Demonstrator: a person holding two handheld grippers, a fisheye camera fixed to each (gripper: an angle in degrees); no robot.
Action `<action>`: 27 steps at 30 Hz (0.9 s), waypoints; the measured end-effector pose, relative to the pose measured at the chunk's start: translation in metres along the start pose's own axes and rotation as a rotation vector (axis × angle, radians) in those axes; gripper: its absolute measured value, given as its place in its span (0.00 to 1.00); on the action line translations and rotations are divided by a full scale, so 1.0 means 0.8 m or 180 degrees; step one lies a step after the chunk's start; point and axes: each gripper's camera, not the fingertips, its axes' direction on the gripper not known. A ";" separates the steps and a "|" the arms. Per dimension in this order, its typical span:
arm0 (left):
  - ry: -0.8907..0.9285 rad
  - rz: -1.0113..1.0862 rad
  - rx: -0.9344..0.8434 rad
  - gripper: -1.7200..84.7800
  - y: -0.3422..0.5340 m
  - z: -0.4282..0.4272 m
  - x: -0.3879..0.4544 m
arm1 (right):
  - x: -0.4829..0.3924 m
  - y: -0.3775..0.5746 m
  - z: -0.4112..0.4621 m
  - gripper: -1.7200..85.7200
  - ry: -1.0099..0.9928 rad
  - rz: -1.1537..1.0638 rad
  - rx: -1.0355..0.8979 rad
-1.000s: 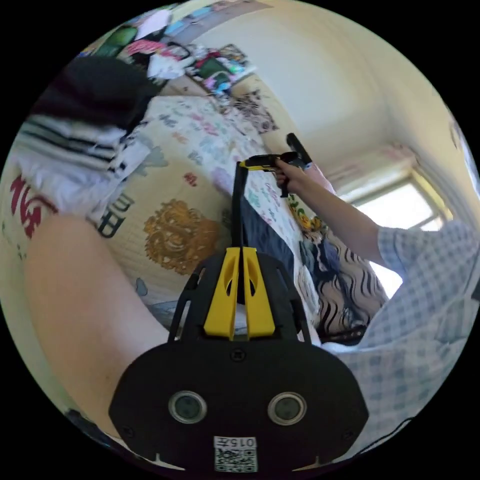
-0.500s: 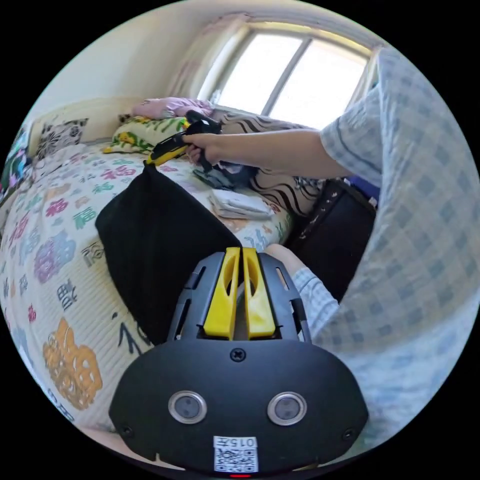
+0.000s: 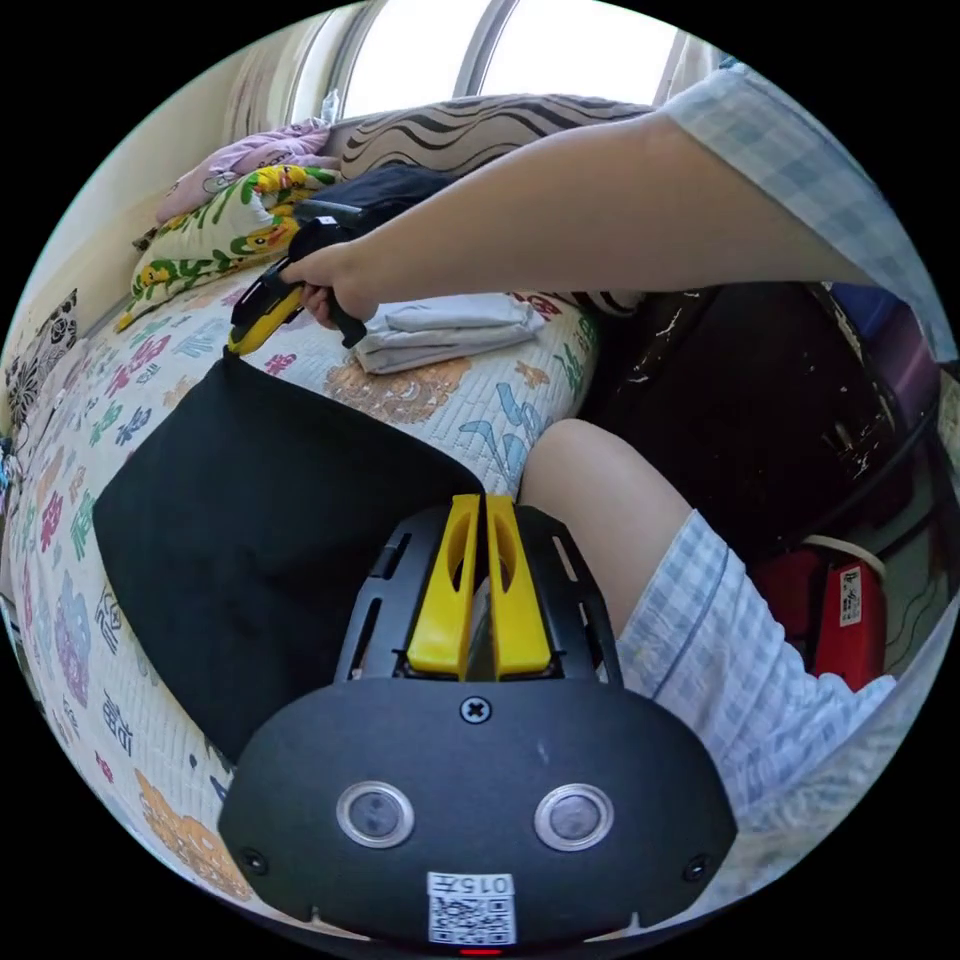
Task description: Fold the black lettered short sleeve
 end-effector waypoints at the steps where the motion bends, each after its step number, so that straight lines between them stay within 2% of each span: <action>1: 0.0018 0.0006 -0.0026 0.02 -0.002 0.010 -0.003 | 0.003 0.003 -0.005 0.03 0.0029 0.0033 -0.0010; 4: -0.0024 -0.0030 -0.0255 0.05 -0.010 0.064 -0.028 | 0.008 0.025 -0.042 0.03 0.0100 0.0209 0.0195; 7: 0.0340 -0.0034 -0.0177 0.10 -0.015 0.088 -0.065 | -0.007 0.057 -0.087 0.05 -0.0070 0.0104 0.0441; 9: 0.0886 0.0041 -0.0124 0.11 -0.019 0.087 -0.097 | -0.038 0.094 -0.107 0.05 -0.0035 -0.0134 0.0331; 12: 0.1168 -0.0157 0.0024 0.10 -0.009 0.055 -0.153 | -0.090 0.153 -0.106 0.05 0.0005 -0.0501 -0.0097; 16: 0.0697 -0.0773 0.0242 0.09 0.031 0.007 -0.248 | -0.149 0.228 -0.085 0.04 0.0140 -0.0795 -0.0687; 18: 0.0224 -0.1107 0.0099 0.09 0.066 0.002 -0.314 | -0.174 0.272 -0.068 0.03 0.0302 -0.0872 -0.0992; 20: 0.0063 -0.1370 -0.0100 0.10 0.091 0.013 -0.361 | -0.179 0.298 -0.051 0.03 0.0484 -0.0802 -0.1310; 23: -0.0010 -0.1511 -0.0350 0.08 0.119 0.037 -0.422 | -0.176 0.333 -0.034 0.02 0.0616 -0.0589 -0.1746; 27: -0.0344 -0.1467 -0.0681 0.06 0.126 0.066 -0.487 | -0.199 0.361 -0.054 0.02 0.0738 -0.0715 -0.1866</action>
